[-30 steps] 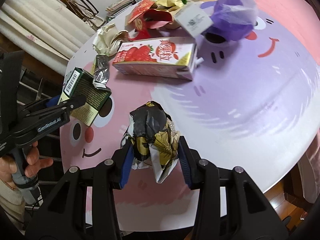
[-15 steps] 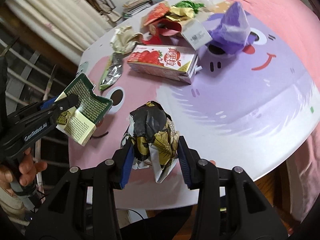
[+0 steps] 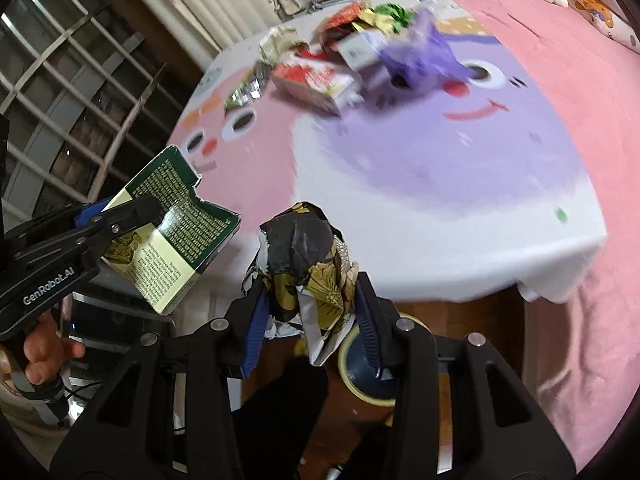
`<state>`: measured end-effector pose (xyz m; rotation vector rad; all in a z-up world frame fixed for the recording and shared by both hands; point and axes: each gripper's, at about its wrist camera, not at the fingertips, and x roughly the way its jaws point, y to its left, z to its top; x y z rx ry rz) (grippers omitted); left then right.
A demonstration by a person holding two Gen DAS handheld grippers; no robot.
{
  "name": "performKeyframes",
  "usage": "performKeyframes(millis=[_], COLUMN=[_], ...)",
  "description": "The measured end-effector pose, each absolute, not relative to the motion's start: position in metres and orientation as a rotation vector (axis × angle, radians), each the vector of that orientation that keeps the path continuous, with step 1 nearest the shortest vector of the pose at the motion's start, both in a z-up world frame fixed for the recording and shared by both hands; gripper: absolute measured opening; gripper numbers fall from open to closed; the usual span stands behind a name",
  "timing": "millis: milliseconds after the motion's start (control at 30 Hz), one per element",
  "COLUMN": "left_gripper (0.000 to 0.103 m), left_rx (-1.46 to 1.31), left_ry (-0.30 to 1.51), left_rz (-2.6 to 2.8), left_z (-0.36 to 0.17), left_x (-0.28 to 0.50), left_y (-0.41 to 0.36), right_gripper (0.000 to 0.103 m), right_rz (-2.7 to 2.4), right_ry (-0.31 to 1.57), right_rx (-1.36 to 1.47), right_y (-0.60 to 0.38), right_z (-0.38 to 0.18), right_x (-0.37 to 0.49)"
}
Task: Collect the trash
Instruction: 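Carry both items over the bin and open both grippers to drop them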
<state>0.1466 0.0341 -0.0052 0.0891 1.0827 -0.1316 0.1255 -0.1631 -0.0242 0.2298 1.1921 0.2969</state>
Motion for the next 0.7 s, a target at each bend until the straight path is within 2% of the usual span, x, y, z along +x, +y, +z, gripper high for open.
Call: performKeyframes(millis=[233, 367, 500, 700], left_gripper=[0.025, 0.025, 0.025, 0.025], left_rx=[0.05, 0.087, 0.106, 0.119], left_ry=[1.173, 1.231, 1.282, 1.36], left_rz=[-0.092, -0.083, -0.073, -0.076], left_z=[-0.043, -0.075, -0.126, -0.239], left_x=[0.07, 0.044, 0.028, 0.018], left_y=[-0.021, -0.039, -0.051, -0.065], right_gripper=[0.038, 0.038, 0.038, 0.038], right_rz=[0.285, 0.267, 0.24, 0.194], right_ry=[1.313, 1.388, 1.445, 1.496], right_rx=[0.239, 0.263, 0.27, 0.245], right_y=[-0.214, -0.228, -0.233, -0.234], right_z=[-0.074, -0.123, -0.185, -0.305], right_x=[0.063, 0.038, 0.024, 0.015])
